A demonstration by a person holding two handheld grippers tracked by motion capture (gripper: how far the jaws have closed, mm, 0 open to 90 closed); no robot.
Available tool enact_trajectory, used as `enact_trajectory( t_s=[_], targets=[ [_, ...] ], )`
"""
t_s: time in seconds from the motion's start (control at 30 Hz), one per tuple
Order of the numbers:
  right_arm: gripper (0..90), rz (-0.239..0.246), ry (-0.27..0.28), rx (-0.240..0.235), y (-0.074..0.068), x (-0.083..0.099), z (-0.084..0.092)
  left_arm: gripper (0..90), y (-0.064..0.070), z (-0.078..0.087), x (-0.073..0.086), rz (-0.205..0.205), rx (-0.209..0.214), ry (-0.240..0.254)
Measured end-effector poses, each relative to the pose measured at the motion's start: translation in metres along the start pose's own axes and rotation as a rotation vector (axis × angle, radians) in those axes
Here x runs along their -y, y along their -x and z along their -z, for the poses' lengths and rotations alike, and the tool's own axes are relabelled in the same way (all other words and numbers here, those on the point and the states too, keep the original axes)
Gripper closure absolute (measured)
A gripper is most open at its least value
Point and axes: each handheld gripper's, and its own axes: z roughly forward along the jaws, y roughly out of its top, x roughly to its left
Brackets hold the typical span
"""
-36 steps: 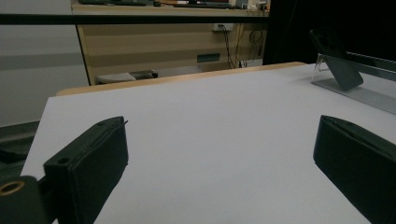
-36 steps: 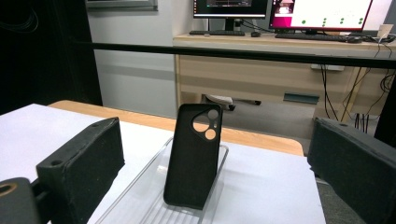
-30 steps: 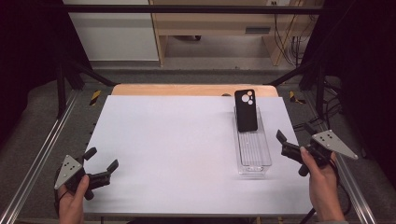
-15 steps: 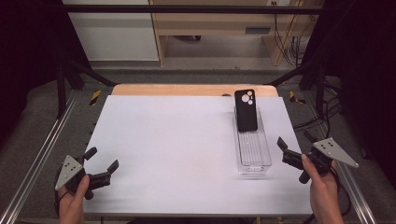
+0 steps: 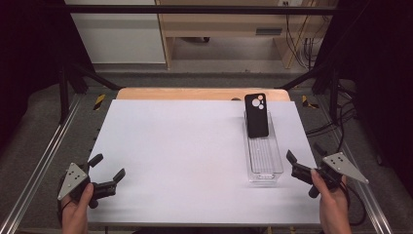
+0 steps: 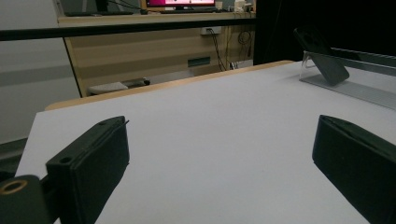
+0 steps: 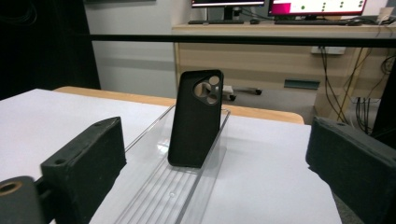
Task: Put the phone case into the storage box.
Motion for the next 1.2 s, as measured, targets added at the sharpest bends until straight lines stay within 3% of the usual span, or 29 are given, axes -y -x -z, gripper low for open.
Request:
enact_trajectory(
  t_s=[0.4, 0.9, 1.2],
  targets=[
    [3.1, -0.018, -0.003, 0.005, -0.004, 0.015, 0.002, 4.0, 0.0, 0.001, -0.001, -0.018, 0.003, 0.011],
    [3.1, -0.02, 0.005, -0.058, -0.016, 0.027, 0.003, 4.0, 0.002, 0.0, -0.001, -0.02, 0.019, 0.016],
    [3.0, -0.024, -0.002, -0.064, -0.02, 0.03, 0.001, 3.9, 0.004, -0.001, -0.001, -0.031, 0.042, 0.017]
  ],
)
